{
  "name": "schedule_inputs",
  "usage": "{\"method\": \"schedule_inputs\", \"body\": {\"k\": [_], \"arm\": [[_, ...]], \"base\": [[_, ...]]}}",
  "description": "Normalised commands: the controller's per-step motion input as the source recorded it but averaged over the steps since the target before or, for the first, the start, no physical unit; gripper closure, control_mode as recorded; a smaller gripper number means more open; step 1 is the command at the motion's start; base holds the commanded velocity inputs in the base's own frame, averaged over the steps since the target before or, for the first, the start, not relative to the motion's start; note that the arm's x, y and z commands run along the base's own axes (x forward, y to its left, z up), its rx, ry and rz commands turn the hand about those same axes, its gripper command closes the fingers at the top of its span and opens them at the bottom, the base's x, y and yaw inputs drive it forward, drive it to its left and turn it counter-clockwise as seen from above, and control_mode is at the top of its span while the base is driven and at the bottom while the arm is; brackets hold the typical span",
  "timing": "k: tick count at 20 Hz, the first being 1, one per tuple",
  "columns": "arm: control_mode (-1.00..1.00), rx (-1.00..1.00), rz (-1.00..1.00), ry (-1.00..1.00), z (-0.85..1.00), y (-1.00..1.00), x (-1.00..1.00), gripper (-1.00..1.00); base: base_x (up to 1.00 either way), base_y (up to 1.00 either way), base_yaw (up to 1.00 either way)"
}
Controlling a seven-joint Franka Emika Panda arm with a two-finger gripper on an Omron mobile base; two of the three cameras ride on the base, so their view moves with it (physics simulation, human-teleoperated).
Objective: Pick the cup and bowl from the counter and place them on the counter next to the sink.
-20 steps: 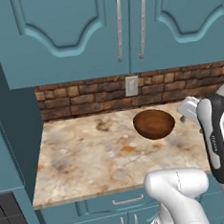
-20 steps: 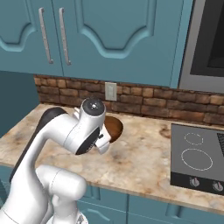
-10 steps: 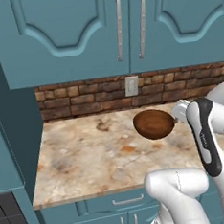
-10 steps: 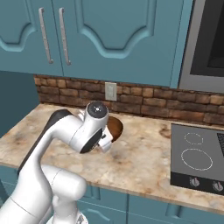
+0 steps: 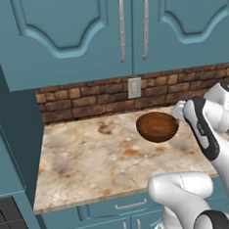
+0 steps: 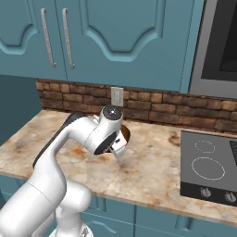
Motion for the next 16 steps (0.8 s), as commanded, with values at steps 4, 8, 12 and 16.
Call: {"method": "schedule_inputs", "body": {"k": [4, 8, 12, 16], "arm": [[-1.0, 0.0, 0.0, 0.01, -0.12, -0.44, 0.25, -1.0], [-1.0, 0.0, 0.01, 0.0, -0.08, -0.27, 0.24, -1.0], [-1.0, 0.0, 0.03, 0.0, -0.17, -0.04, 0.3, -1.0], [-1.0, 0.0, 0.02, 0.0, -0.22, 0.0, 0.25, -1.0]], "base": [[0.0, 0.0, 0.0], [0.0, 0.0, 0.0], [0.0, 0.0, 0.0], [0.0, 0.0, 0.0]]}}
